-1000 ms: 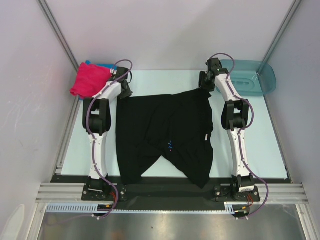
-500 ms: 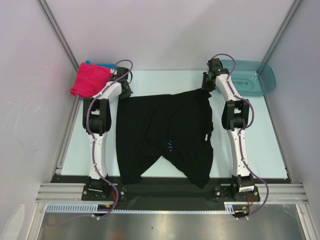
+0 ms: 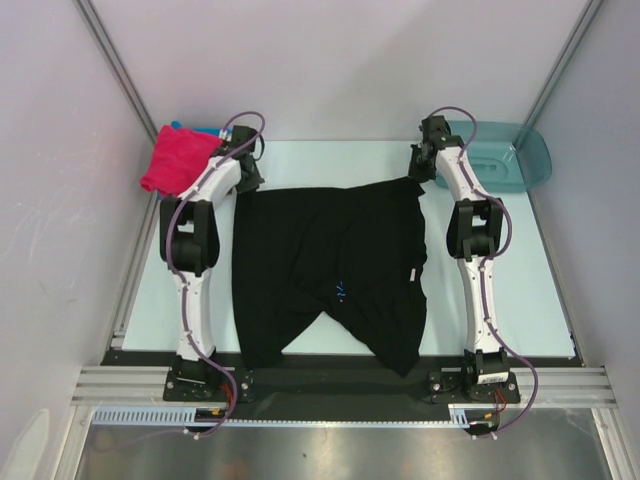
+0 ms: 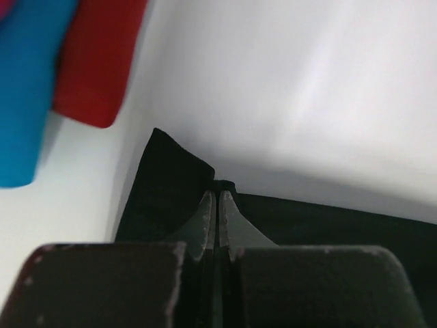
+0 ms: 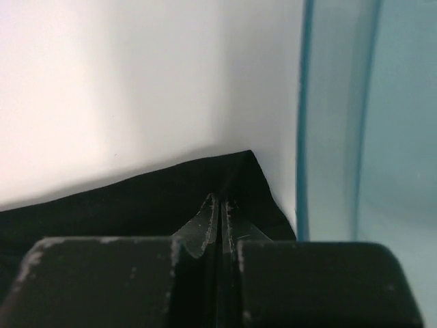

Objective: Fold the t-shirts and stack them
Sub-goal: Flatten the tshirt out

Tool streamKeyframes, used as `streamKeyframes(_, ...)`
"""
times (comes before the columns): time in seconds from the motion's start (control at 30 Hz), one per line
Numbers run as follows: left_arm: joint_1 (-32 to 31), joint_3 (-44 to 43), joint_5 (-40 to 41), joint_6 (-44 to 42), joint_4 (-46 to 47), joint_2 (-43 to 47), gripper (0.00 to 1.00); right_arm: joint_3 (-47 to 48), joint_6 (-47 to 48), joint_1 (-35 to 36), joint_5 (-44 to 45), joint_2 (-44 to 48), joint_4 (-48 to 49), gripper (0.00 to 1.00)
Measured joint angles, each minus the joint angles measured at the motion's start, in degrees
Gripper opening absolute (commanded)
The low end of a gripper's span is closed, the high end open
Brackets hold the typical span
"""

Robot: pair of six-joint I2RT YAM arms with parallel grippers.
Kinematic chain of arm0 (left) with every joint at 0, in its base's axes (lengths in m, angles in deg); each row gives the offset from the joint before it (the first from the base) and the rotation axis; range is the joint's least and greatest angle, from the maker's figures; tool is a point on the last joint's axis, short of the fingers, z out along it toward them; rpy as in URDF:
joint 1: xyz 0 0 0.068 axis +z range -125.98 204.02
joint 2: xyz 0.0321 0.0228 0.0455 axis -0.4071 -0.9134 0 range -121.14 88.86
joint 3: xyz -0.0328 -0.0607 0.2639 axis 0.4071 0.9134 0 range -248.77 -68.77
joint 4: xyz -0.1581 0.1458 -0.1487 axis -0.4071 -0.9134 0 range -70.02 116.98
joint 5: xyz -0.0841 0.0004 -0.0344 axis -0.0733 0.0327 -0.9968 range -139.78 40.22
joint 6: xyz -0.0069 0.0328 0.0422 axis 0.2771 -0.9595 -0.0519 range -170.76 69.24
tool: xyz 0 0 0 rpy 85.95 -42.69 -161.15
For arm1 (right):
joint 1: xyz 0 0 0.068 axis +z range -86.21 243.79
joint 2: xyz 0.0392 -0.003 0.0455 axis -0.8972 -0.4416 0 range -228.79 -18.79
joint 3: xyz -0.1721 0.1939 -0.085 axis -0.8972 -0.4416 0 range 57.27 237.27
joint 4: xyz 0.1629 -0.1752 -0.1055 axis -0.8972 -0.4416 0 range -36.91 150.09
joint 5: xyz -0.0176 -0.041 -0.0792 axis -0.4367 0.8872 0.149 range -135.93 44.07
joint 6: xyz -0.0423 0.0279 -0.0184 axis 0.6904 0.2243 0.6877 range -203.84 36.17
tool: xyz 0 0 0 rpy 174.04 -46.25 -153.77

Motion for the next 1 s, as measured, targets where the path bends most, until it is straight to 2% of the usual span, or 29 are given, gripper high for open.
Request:
streamKeyframes(0.13, -0.1, -1.3, 1.0, -0.7, -2.2, 4.5, 0.0, -0.4, 0.5, 0.0, -0.4, 1.9, -0.9, 0.01)
streamKeyframes(0.23, -0.2, -3.9, 1.7, -1.7, -3.6, 7.8, 0.01, -0.5, 1.0, 0.1, -1.1, 4.3, -1.0, 0.06)
streamKeyframes(0.33, -0.3, -6.9, 2.1, -2.2, -4.9, 9.6, 0.07, -0.6, 1.2, 0.1, -1.8, 6.8, -0.9, 0.06)
streamKeyframes(0.37, -0.3, -8.0, 2.2, -2.4, -5.1, 10.0, 0.14, -0.6, 1.3, 0.2, -1.9, 7.4, -0.9, 0.06)
streamKeyframes(0.47, -0.3, -8.7, 2.7, -3.0, -5.5, 10.4, 0.18, -0.6, 1.3, 0.1, -2.0, 8.4, -0.8, 0.02)
streamKeyframes(0.53, -0.3, -8.7, 3.1, -3.0, -6.4, 10.4, 0.23, -0.7, 1.4, 0.1, -1.9, 8.5, -0.8, 0.0)
streamKeyframes(0.57, -0.3, -8.7, 3.2, -3.0, -6.9, 10.4, 0.21, -0.9, 1.3, 0.1, -2.0, 8.5, -0.9, 0.0)
streamKeyframes(0.67, -0.3, -8.7, 3.5, -2.9, -7.6, 10.4, 0.0, -1.3, 1.3, 0.0, -2.3, 8.5, -1.2, 0.0)
streamKeyframes(0.8, -0.3, -8.7, 3.5, -3.3, -7.7, 10.4, 0.0, -1.3, 1.3, 0.0, -2.4, 8.5, -1.1, 0.0)
streamKeyframes(0.9, -0.3, -8.6, 2.8, -3.6, -7.4, 10.4, 0.19, -1.3, 1.3, 0.0, -2.6, 8.5, -1.2, 0.0)
streamKeyframes(0.93, -0.3, -8.2, 1.7, -3.5, -6.8, 10.4, 0.29, -1.3, 1.3, 0.0, -2.6, 8.5, -1.2, 0.0)
streamKeyframes(1.0, -0.3, -7.2, -0.6, -3.5, -5.1, 10.4, 0.36, -1.3, 1.3, -0.1, -3.0, 8.5, -1.2, 0.0)
